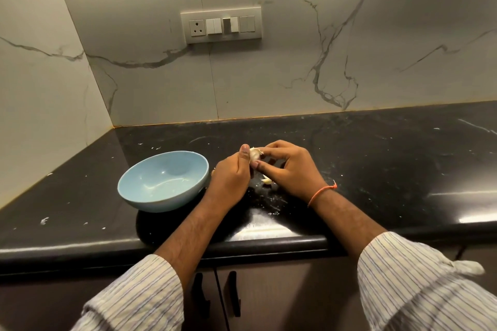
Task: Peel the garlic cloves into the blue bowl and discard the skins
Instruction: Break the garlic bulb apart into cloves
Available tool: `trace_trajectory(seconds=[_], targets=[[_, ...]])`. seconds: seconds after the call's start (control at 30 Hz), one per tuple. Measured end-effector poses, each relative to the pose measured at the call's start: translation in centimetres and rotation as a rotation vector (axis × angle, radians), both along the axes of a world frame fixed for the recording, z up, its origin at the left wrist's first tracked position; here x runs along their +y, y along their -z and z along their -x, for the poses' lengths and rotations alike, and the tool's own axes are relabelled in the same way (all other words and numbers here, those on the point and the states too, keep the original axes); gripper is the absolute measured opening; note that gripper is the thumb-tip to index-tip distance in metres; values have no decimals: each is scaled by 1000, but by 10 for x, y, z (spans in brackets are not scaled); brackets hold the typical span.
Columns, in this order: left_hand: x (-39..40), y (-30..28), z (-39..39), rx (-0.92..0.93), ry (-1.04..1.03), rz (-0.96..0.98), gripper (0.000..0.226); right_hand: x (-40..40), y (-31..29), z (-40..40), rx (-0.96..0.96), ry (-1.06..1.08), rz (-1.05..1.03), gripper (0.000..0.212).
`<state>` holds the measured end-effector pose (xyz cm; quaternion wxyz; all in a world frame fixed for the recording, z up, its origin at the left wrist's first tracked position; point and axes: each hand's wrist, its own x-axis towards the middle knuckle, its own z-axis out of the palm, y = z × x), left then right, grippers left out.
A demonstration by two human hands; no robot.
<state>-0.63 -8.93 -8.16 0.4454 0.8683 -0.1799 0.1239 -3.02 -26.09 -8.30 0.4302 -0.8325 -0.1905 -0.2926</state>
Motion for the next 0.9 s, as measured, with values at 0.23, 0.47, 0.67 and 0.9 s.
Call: trace_trajectory(seconds=[0.23,0.47,0.67,0.9], targets=[[3,1,6,-20,78,74,55,1,0,2,-24,1,-142,33],[3,1,5,13,167,28,51,-2,2,0,-28,-43,-72,31],[3,-1,7,74,193,51,42,-3,0,1,86,-137,-79,31],[3,-2,7,126,224,92,54,-5,-1,2,210,-237,-200,31]])
